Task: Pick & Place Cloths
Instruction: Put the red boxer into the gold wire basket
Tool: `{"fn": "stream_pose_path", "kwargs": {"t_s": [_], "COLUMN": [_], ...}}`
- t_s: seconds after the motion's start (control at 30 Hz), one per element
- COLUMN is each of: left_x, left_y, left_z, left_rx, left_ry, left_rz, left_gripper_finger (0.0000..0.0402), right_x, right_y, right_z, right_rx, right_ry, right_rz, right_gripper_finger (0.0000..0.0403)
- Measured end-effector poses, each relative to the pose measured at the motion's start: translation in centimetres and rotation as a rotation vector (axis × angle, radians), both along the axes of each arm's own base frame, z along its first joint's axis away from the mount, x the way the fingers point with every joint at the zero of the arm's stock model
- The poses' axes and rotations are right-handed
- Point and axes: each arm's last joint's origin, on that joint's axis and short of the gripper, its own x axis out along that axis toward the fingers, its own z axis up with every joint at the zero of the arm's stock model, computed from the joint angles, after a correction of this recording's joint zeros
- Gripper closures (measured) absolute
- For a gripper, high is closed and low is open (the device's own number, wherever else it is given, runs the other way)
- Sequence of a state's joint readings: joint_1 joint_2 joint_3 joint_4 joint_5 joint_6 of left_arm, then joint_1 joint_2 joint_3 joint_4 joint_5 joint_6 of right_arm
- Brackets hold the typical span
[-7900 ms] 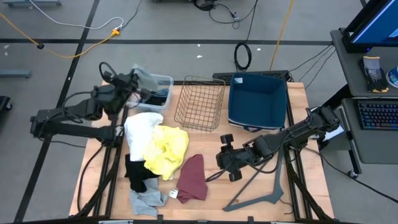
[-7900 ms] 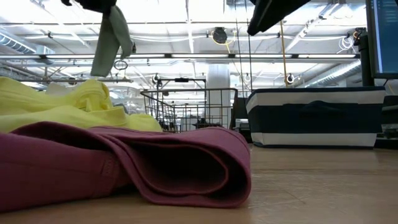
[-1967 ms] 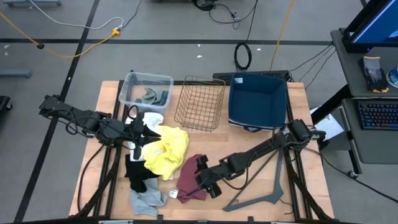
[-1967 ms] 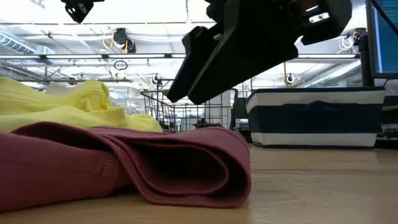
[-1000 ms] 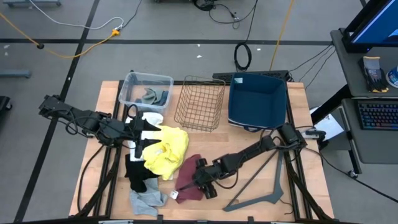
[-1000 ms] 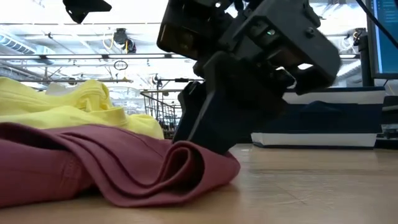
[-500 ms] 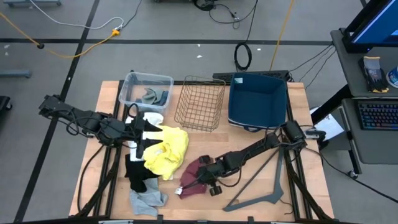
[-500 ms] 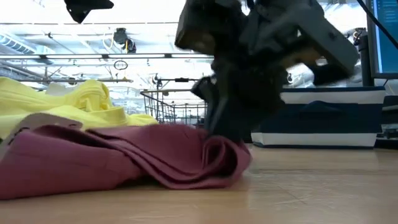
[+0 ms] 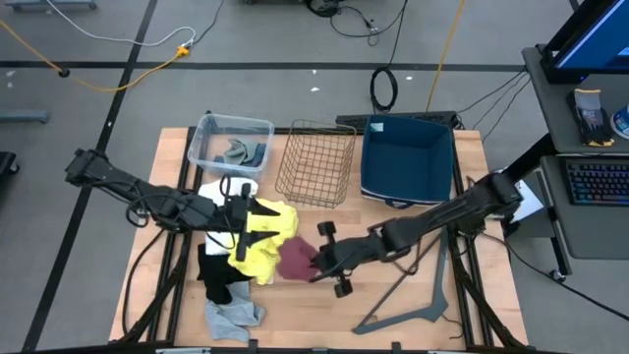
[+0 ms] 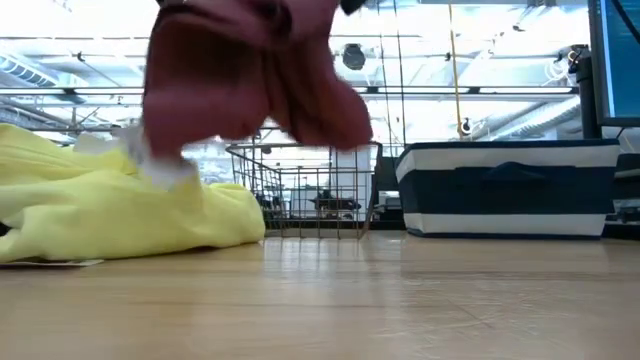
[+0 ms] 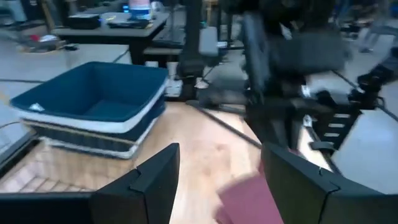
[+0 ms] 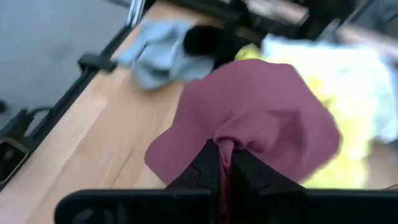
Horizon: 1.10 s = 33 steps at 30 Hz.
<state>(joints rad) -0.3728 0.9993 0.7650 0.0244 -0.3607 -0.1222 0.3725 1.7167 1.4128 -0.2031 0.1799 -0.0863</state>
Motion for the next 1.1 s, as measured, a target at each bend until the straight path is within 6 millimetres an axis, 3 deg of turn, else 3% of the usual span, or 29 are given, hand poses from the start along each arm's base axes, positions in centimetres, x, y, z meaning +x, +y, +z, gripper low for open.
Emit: {"fn": "stream_pose_path", "kwargs": {"t_s": [0.23, 0.73, 1.1], "left_x": [1.7, 4.5, 5.1], "left_y": [-0.2, -0.2, -0.2], "left_z": [-0.2, -1.8, -2.6], "left_rx": [-0.025, -0.049, -0.040], "left_ry": [-0.051, -0.060, -0.032], "left_rz": [-0.067, -0.129, -0.124], "left_gripper_finger": [0.0171, 0.0171, 0.0171], "right_x": [-1.5, -0.8, -0.6], "right_y": [-1.0, -2.4, -2.6], "right_z": [3.7, 4.3, 4.4], "right_rx": [-0.077, -0.108, -0.124], "right_ry": [-0.145, -0.207, -0.221], "right_rz": [-0.051, -0.075, -0.071], "right_gripper_finger": [0.0400, 0.0400, 0.0400]}}
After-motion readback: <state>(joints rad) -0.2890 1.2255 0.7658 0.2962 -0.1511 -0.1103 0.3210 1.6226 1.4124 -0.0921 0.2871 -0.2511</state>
